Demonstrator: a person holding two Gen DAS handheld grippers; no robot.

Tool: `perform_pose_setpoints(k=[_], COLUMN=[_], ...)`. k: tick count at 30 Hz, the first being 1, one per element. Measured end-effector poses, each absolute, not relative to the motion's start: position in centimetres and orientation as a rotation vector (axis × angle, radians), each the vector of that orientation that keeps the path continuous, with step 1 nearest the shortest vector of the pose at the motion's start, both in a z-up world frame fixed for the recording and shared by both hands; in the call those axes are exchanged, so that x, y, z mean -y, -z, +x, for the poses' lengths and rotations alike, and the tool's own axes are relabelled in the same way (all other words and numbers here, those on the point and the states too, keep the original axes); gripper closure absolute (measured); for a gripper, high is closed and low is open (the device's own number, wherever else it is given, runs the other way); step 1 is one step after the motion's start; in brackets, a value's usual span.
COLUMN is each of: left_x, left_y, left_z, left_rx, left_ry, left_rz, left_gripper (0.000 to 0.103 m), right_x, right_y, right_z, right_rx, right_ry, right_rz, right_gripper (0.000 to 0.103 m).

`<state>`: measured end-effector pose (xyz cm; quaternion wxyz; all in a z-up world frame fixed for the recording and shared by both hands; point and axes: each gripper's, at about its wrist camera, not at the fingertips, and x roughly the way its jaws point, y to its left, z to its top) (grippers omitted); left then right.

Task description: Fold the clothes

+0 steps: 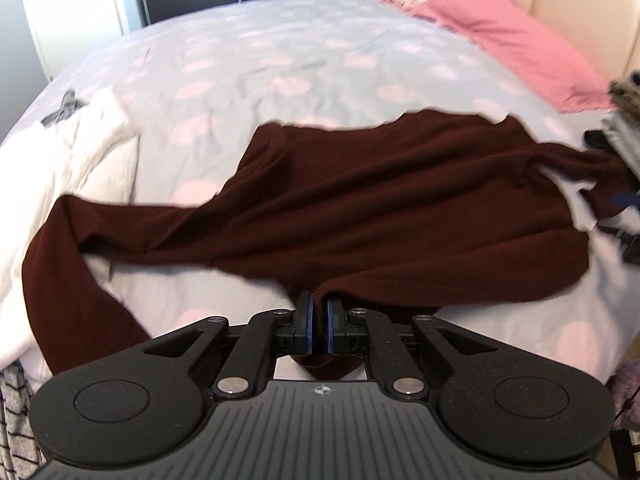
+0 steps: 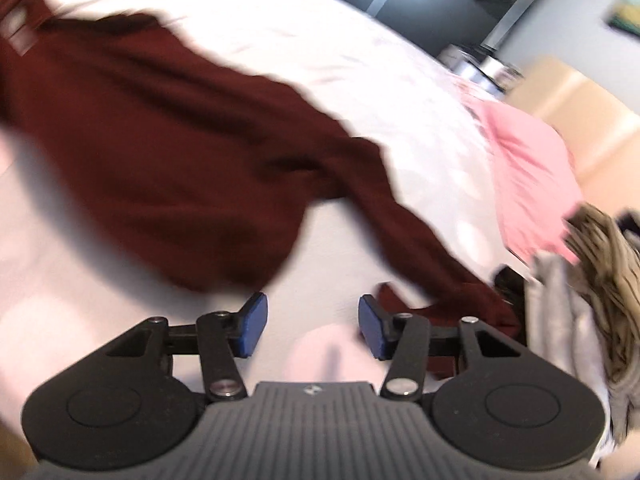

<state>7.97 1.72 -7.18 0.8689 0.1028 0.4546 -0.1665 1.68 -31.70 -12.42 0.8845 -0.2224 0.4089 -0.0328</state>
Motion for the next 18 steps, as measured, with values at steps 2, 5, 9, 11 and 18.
perform_pose_setpoints(k=[2,5,9,11,18], left_x=[-1.8,-1.7,-1.8,-1.9,-1.6], left_y=[7.9,8.7,9.1,9.1,9.3], left_z=[8.0,7.9,7.9,7.9,8.4], left_rx=[-0.971,-0.983,-0.993,-0.994,-0.996], left_ry=[0.344,0.339,0.335,0.335,0.338], left_rz=[0.236,0.260,0.263,0.263,0.264], left_gripper=[0.099,0.099,0.099,0.099,0.099], right_x=[32.8,33.1,31.1,30.4,28.6], right_y=[11.8,11.5,11.9,12.2,13.9], right_z=[2.3,1.9,0.0,-0.8,-1.0], right_rx=[-0.847,-0.832,-0.811,-0.843,-0.930], right_ry=[0.091,0.014,-0.129,-0.207,-0.333], right_rz=[-0.408,-0.360,-0.451,-0.436,-0.427], right_gripper=[0.050,0.050,0.057,0.065,0.065])
